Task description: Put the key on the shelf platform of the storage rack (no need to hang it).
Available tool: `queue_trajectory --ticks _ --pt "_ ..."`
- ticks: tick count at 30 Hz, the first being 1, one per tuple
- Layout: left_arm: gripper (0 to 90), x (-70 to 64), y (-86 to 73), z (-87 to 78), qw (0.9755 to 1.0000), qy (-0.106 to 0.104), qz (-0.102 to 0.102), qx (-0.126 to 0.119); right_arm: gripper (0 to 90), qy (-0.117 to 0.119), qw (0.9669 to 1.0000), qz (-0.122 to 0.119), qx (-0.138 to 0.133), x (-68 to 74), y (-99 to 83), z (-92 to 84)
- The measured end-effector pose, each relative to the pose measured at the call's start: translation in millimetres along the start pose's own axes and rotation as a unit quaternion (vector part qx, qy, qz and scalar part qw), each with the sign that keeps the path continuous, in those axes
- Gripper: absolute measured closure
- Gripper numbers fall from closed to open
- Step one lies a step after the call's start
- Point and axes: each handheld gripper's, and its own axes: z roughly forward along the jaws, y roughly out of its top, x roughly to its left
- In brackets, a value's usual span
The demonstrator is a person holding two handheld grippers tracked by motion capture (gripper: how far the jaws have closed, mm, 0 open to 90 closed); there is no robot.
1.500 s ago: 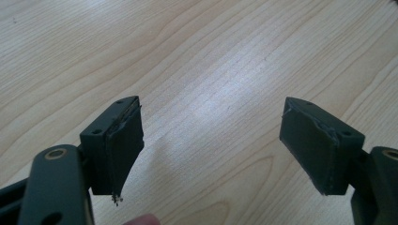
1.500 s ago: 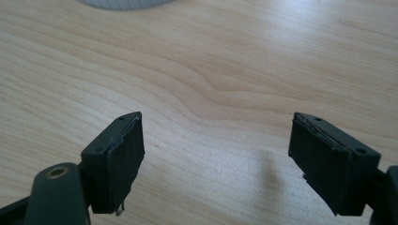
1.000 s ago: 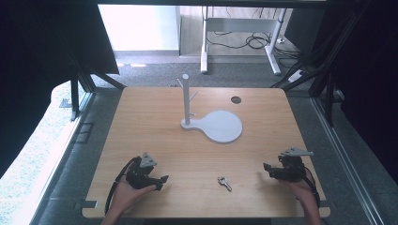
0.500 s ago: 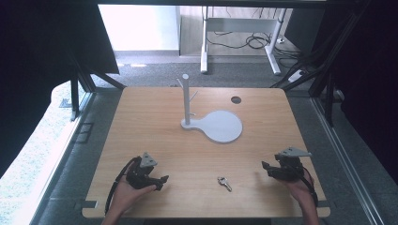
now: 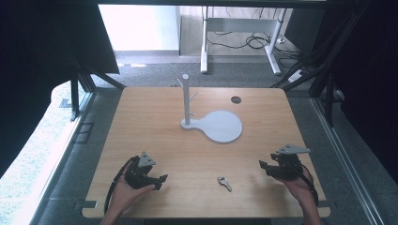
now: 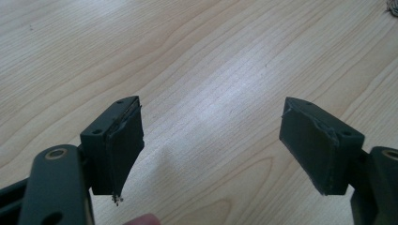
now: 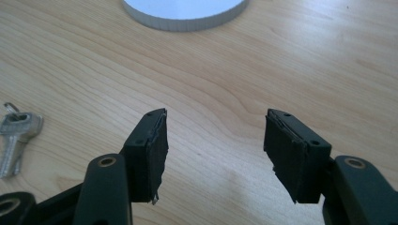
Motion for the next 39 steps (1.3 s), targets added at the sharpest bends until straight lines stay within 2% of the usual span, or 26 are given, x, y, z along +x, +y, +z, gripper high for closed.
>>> queue_trajectory --ticks 5,9,16,20,30,33,34,39 --pt "22.3 -1.5 -0.1 3.5 1.0 -0.004 0.001 0.004 40.8 0.018 0.9996 -0.017 0.015 5.6 14.9 -6.1" --pt "22.3 -3.4 0.1 4.6 1.0 -0.006 0.004 0.005 40.7 0.036 0.998 -0.037 0.035 15.3 27.8 -10.1" --pt "22.6 -3.5 1.0 0.2 0.9999 -0.003 0.007 -0.008 41.4 0.056 0.9955 -0.061 0.046 28.2 41.1 -11.7" --pt "22.6 -3.6 0.7 1.3 1.0 -0.003 0.008 -0.005 42.9 0.071 0.9927 -0.076 0.061 38.5 51.3 -6.9" --pt "22.4 -3.9 0.0 4.3 0.9999 -0.007 0.009 0.003 44.9 0.095 0.9879 -0.088 0.085 54.7 67.7 5.5" --pt "22.4 -4.0 -0.1 4.9 0.9999 -0.008 0.009 0.004 45.3 0.1 0.986 -0.097 0.092 61.1 71.1 9.0" --pt "22.4 -3.9 -0.1 5.2 0.9999 -0.009 0.009 0.005 45.4 0.105 0.9845 -0.102 0.097 65.1 72.9 11.2" --pt "22.4 -4.4 -0.1 5.8 0.9999 -0.009 0.01 0.006 46.1 0.11 0.9821 -0.11 0.106 71.2 75.8 15.4"
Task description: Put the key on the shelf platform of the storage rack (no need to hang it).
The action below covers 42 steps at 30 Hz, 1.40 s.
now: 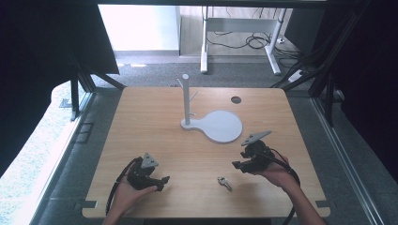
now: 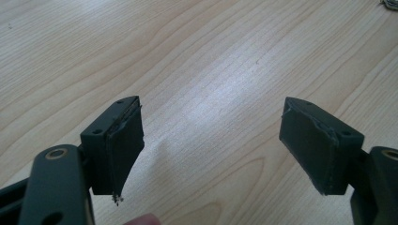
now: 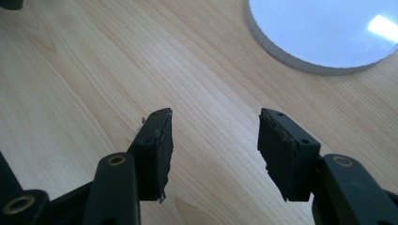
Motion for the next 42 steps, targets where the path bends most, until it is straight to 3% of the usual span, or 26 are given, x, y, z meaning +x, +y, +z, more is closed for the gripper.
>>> queue_trajectory --ticks 10,19,42 --pt "22.3 2.2 -0.8 0.1 1.0 0.001 -0.002 0.002 47.7 0.015 0.9995 -0.006 0.025 7.3 6.2 9.7" --pt "22.3 2.1 -1.1 1.7 1.0 0.001 -0.003 0.005 47.6 0.033 0.9982 -0.028 0.042 19.9 14.6 20.6" --pt "22.3 1.9 -1.8 3.1 1.0 -0.002 -0.004 0.007 48.2 0.045 0.9951 -0.04 0.079 32.1 18.0 46.3"
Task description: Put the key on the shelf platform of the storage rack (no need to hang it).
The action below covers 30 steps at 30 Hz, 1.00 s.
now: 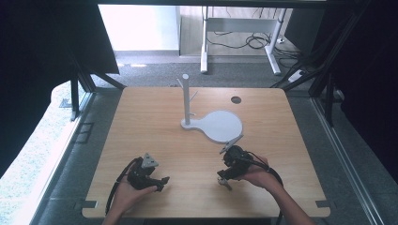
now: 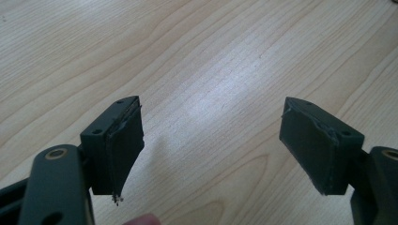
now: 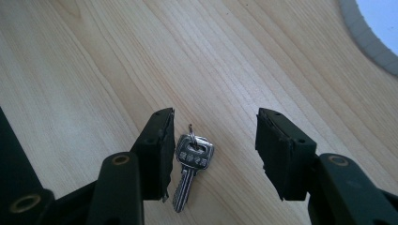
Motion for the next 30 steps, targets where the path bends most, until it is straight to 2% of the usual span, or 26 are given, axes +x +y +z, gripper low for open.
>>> queue_trajectory --ticks 5,17,30 --pt "22.3 0.5 -0.4 0.4 1.0 -0.001 0.0 0.001 49.6 0.003 0.9999 -0.003 0.009 0.8 0.5 5.5" --pt "22.2 1.2 -0.9 1.9 1.0 0.0 0.001 0.005 60.2 0.029 0.999 -0.009 0.032 2.9 2.1 17.1" --pt "22.2 1.2 -1.2 3.1 0.9999 0.0 0.003 0.01 65.0 0.019 0.9984 -0.014 0.051 0.8 5.0 30.6"
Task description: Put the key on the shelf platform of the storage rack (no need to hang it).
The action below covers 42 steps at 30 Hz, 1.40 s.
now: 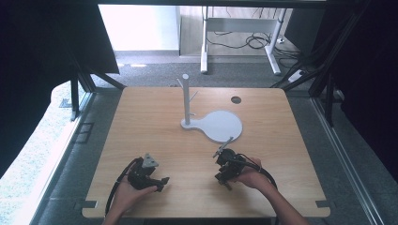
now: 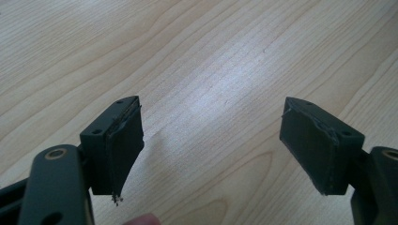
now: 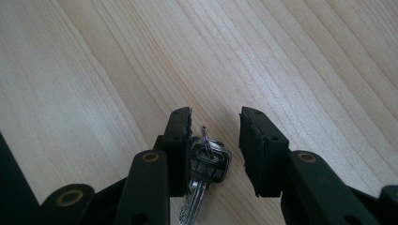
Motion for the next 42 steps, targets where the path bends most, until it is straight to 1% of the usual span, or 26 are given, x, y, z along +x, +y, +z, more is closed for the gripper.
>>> queue_trajectory --ticks 4,5,8,11,14,19,22,24,26,29,32,35,37,38,40,41,42 --pt "22.2 0.1 -0.2 0.2 1.0 0.0 -0.001 0.0 67.1 -0.002 1.0 0.002 0.005 0.0 1.3 3.3" --pt "22.1 0.1 -0.3 0.3 1.0 0.0 -0.002 0.0 68.3 0.001 0.9999 0.005 0.012 0.4 1.7 4.8" --pt "22.1 0.2 -0.4 0.5 1.0 0.001 -0.003 0.001 70.1 0.002 0.9998 0.006 0.02 0.0 1.7 6.9" --pt "22.1 0.4 -0.5 1.0 1.0 0.001 -0.003 0.002 72.3 0.003 0.9997 0.011 0.021 -1.8 1.7 8.1" --pt "22.1 0.3 -0.5 1.0 1.0 0.001 -0.002 0.002 74.0 -0.003 0.9996 0.016 0.021 -3.9 1.9 7.2" --pt "22.1 0.6 -0.5 0.4 1.0 0.001 -0.003 0.001 75.3 -0.002 0.9995 0.017 0.025 -4.9 0.9 6.3" --pt "22.1 0.6 -0.5 0.4 1.0 0.001 -0.003 0.001 77.7 0.001 0.9994 0.022 0.026 -5.6 0.3 6.2" --pt "22.1 0.1 -0.4 0.7 1.0 0.001 -0.002 0.003 81.9 0.01 0.9992 0.022 0.03 -5.9 0.2 6.1" --pt "22.1 0.0 -0.3 0.9 1.0 0.001 0.001 0.003 83.0 0.012 0.999 0.026 0.034 -5.1 0.6 5.8" --pt "22.1 -0.4 0.0 1.2 1.0 0.0 0.002 0.003 88.0 0.016 0.9988 0.024 0.039 -5.4 0.6 5.9" --pt "22.1 0.0 -0.1 0.5 1.0 0.0 0.001 0.002 88.4 0.014 0.9987 0.022 0.043 -5.8 0.5 5.4" --pt "22.1 0.2 -0.2 0.3 1.0 0.001 0.001 0.002 88.9 0.019 0.9984 0.018 0.05 -6.6 0.9 4.6" --pt "22.1 -0.2 -0.1 0.6 1.0 0.001 0.0 0.001 89.1 0.018 0.9985 0.014 0.051 -7.0 1.8 1.8" --pt "22.1 -0.2 0.0 0.6 1.0 0.001 0.0 0.0 89.1 0.014 0.9987 0.01 0.047 -7.4 3.1 -3.2" --pt "22.1 -0.3 0.1 0.3 1.0 0.001 -0.001 0.0 89.2 0.012 0.9988 0.012 0.045 -7.0 4.5 -8.9" --pt "22.1 -0.3 0.1 0.1 1.0 0.002 -0.001 -0.001 89.2 0.012 0.9988 0.012 0.045 -7.0 4.5 -8.9" --pt "22.1 -0.2 0.1 -0.2 1.0 0.002 -0.001 -0.001 89.3 0.012 0.9991 0.008 0.041 -7.7 4.6 -11.5"
